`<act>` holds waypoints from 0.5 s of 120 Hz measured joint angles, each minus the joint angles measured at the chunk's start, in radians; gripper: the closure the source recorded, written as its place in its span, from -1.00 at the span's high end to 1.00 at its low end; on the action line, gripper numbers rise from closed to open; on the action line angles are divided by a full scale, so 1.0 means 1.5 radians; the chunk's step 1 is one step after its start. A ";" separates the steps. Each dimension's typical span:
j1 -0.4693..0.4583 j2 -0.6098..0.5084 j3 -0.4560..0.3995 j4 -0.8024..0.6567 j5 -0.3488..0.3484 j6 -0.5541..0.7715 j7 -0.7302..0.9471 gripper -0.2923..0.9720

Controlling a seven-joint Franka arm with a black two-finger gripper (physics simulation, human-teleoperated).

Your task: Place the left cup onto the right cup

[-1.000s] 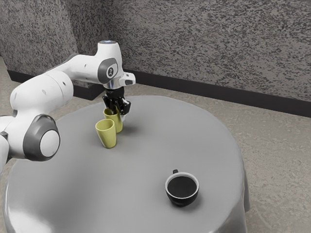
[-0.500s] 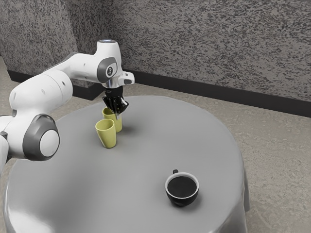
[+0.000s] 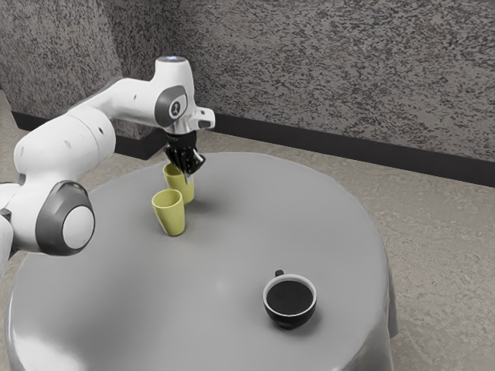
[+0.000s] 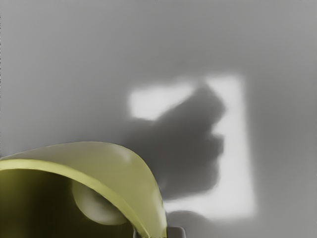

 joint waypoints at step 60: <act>-0.044 -0.196 0.002 -0.140 0.000 0.000 0.001 -0.70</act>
